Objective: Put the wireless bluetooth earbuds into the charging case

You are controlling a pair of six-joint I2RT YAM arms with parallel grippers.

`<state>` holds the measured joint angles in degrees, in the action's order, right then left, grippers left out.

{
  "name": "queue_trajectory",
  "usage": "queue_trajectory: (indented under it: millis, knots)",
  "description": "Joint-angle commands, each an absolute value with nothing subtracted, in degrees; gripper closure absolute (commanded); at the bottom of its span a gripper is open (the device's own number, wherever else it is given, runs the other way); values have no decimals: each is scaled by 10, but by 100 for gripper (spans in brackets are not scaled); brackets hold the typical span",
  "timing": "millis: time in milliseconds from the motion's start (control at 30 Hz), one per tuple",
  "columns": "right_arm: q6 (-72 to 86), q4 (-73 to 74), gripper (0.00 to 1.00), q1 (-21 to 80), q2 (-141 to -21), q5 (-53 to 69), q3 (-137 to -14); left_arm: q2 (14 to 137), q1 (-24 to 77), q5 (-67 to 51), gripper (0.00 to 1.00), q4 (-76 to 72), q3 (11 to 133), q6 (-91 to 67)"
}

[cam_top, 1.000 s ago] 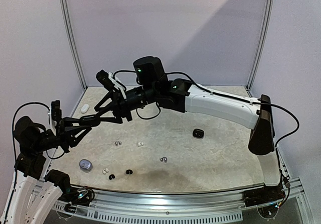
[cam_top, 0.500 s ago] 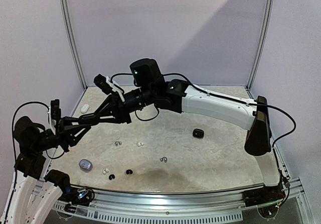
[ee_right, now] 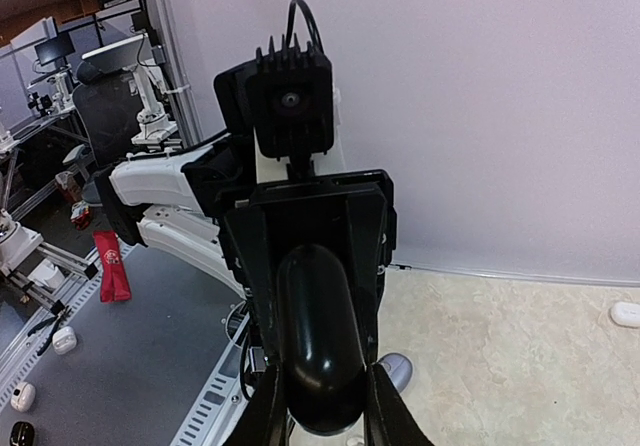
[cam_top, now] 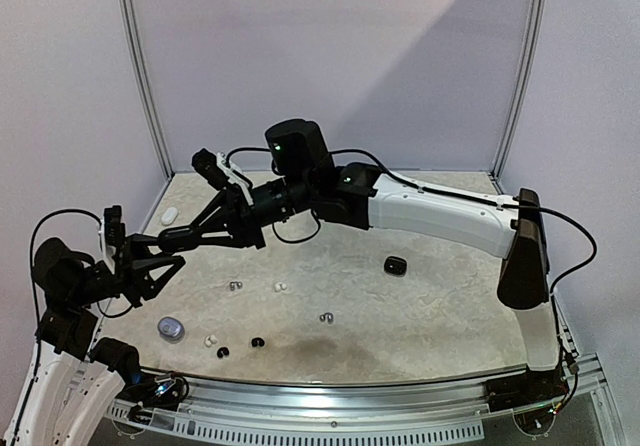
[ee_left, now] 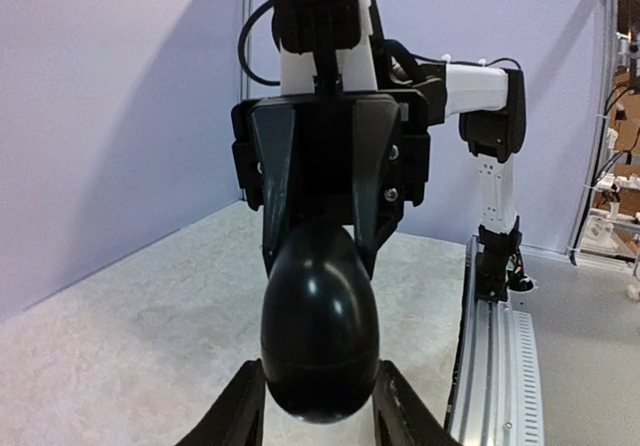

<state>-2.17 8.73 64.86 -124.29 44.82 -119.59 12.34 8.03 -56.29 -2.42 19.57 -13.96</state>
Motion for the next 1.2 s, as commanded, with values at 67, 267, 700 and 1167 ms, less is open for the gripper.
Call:
queue_trajectory:
  millis: [67, 267, 700, 1167]
  knots:
    - [-13, 52, 100, 648, -1209, 463, -1187, 124, 80, -561, 65, -127, 176, -189]
    - [-17, 54, 100, 648, -1209, 457, -1185, 128, 80, -558, 51, -158, 176, -218]
    - [-15, 48, 100, 648, -1214, 454, -1185, 132, 80, -533, 74, -165, 178, -271]
    - [-35, 54, 92, 652, -1220, 444, -1182, 136, 80, -535, 100, -178, 180, -293]
